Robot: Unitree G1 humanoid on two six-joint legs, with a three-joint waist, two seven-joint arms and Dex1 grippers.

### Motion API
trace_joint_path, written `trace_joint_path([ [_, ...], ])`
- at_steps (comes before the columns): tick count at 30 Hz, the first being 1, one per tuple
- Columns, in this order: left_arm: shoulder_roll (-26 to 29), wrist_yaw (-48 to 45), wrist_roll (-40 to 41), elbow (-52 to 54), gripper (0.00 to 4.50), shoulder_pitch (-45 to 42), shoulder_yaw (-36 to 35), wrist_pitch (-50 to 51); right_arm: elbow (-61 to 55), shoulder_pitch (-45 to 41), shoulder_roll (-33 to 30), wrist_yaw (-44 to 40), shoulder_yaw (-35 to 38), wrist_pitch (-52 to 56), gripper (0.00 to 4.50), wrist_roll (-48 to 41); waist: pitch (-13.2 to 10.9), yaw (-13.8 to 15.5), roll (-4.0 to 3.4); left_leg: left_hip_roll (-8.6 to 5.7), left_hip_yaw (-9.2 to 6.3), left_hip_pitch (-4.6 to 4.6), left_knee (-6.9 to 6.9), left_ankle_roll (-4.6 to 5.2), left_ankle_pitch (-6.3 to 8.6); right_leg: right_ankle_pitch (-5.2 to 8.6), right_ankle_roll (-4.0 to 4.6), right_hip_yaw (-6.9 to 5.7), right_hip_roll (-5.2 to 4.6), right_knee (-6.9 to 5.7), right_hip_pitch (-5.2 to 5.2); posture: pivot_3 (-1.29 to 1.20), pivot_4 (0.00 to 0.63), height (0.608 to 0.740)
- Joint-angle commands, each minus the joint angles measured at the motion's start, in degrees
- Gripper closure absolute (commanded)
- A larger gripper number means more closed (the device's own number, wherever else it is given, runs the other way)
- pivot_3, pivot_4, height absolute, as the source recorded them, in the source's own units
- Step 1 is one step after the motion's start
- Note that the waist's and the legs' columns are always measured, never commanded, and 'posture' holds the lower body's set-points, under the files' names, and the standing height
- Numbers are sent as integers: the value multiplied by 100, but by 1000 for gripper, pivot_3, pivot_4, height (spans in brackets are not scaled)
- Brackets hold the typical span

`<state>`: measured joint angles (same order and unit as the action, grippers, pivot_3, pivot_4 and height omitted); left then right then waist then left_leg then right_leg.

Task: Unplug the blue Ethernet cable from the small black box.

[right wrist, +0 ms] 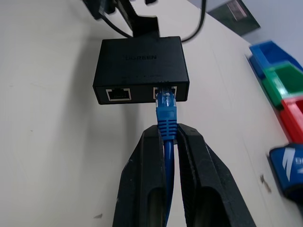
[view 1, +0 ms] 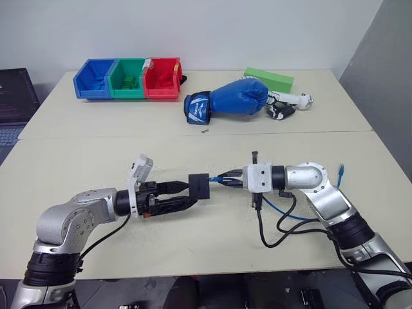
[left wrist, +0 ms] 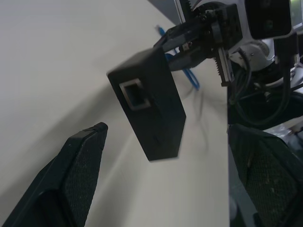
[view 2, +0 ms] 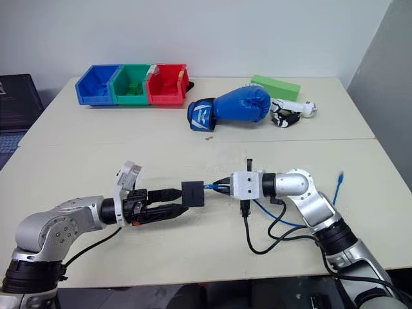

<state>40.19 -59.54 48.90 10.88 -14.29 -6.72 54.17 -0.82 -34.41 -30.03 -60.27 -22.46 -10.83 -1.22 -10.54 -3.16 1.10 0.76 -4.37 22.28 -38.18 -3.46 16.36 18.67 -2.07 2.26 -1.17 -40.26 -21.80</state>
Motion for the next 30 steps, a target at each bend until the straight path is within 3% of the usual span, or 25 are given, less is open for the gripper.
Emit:
trace_joint_path([
  [1,-57,109,339,142,169,-102,-208,197,-327,-116,-31,-183,80,-113,4404,-111,0,2,0,0,-1,0,0,0,0,0,0,0,0,0,0,0,150,740],
  [6,-193,268,715,37,169,-224,-322,478,-371,-199,-37,-262,149,-128,4408,-134,0,21,0,-2,-1,0,-2,-2,-1,0,0,0,-3,0,1,0,150,740],
  [24,-281,293,956,-127,3649,-291,-257,694,-302,-363,48,-131,196,-474,4410,-31,0,24,0,-2,-1,0,-4,-10,-6,0,0,1,-4,0,1,0,150,740],
  [30,-258,268,862,-174,3728,-299,-192,650,-358,-339,-42,-223,80,-851,4411,128,0,25,0,-3,0,0,-4,-11,-6,0,0,1,-4,0,2,0,150,740],
])
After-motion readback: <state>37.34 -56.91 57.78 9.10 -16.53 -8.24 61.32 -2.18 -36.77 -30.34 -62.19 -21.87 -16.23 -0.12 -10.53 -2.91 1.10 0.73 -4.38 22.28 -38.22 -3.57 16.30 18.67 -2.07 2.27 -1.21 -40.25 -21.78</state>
